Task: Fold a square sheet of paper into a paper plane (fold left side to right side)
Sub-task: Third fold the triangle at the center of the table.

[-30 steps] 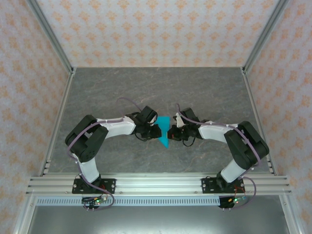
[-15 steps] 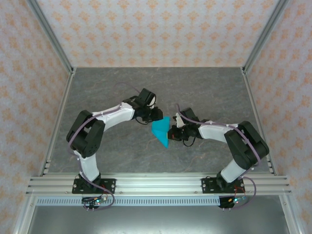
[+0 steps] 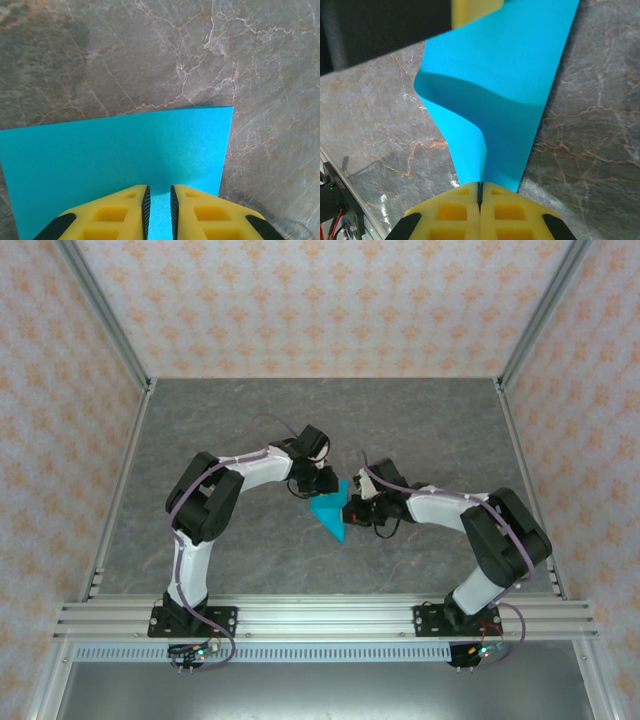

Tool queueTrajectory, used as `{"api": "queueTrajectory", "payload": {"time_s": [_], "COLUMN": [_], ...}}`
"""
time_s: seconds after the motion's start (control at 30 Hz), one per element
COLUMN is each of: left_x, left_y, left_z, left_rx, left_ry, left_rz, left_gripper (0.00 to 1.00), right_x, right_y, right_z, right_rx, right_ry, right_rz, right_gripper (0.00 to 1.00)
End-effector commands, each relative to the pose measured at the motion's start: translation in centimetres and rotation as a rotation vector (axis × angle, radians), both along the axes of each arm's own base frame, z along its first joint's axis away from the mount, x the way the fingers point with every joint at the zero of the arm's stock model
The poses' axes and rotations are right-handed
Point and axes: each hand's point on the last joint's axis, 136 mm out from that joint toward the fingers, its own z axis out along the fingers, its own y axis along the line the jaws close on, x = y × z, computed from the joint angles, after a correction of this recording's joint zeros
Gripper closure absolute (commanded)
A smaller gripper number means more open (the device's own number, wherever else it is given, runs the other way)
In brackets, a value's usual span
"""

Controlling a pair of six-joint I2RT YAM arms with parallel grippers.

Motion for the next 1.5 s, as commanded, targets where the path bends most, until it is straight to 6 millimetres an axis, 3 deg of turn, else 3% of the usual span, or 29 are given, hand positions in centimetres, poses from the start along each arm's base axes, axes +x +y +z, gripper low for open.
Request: {"api": "queueTrajectory", "payload": {"time_s": [0.0,0.5,0.97,1.23,1.47], "left_x": [-0.5,-0.7,-0.7,-0.9,-0.9], "left_y": [0.2,0.3,0.3,0.5,0.4], "left_z": [-0.4,-0.6,-0.7,-0.9,-0.8], "left_rx": [0.015,0.012,0.010,0.014,0.013], "left_ry": [0.020,0.023,0.025,0.027,0.026], "left_rz": [-0.011,-0.005,0.001,0.000,0.000], "left_gripper": [0.79,0.80,0.80,0.81,0.81], "right_x": [0.4,0.4,0.5,0.7,0.8], "right_y": [0.5,0.6,1.0,1.4,1.9], "right_z": [0.2,-1.0,-0.4,1.8,2.8], "right_rx": [0.003,-0.011,0.020,0.083,0.128], "right_ry": [-0.007,0.028,0.016,-0.044,-0.057], "right_rz": [0.026,0.030,0.036,0.026,0.034], "right_gripper": [1.00,1.00,1.00,0.78,0.76]}}
